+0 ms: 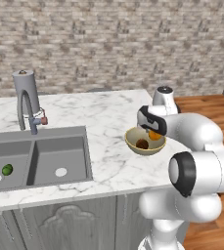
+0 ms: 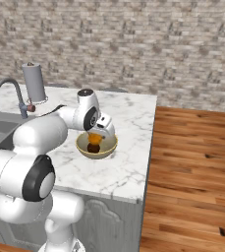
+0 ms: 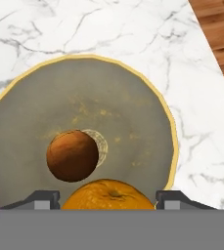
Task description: Pick the oranges from the cabinet and place them in one bowl. Pick the avocado from the sink and place it in the other bowl.
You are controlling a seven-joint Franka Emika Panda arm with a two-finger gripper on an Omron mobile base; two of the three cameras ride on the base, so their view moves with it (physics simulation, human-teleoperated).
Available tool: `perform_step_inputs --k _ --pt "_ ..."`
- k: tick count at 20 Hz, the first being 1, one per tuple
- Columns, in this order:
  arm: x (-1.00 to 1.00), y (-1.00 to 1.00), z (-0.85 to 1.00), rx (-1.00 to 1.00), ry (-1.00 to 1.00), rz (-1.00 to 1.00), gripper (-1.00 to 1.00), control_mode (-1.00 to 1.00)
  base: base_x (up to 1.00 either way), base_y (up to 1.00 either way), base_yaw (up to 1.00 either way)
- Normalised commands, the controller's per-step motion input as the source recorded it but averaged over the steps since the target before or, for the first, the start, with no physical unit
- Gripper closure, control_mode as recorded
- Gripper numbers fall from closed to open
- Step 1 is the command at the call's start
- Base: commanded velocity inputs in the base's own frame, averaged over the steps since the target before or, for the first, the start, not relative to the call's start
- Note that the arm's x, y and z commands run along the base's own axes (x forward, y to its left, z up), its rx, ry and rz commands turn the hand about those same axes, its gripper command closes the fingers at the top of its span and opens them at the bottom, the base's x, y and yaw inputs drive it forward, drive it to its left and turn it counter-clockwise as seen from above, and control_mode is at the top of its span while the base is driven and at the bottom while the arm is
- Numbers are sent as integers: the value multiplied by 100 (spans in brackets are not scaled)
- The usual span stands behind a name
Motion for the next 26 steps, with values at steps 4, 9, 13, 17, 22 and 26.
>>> perform_step_inputs --k 4,9,13,17,22,26 --pt "5 -5 -13 0 0 -3 100 -100 0 0 0" --pt "4 -4 -12 0 0 -3 100 -100 0 0 0" --pt "2 -3 -11 0 0 -3 100 -100 0 0 0" --pt "2 -3 -11 0 0 -3 100 -100 0 0 0" --pt "3 -3 -11 0 0 -4 100 -100 0 0 0" --pt "2 -1 -11 0 0 -4 100 -100 0 0 0"
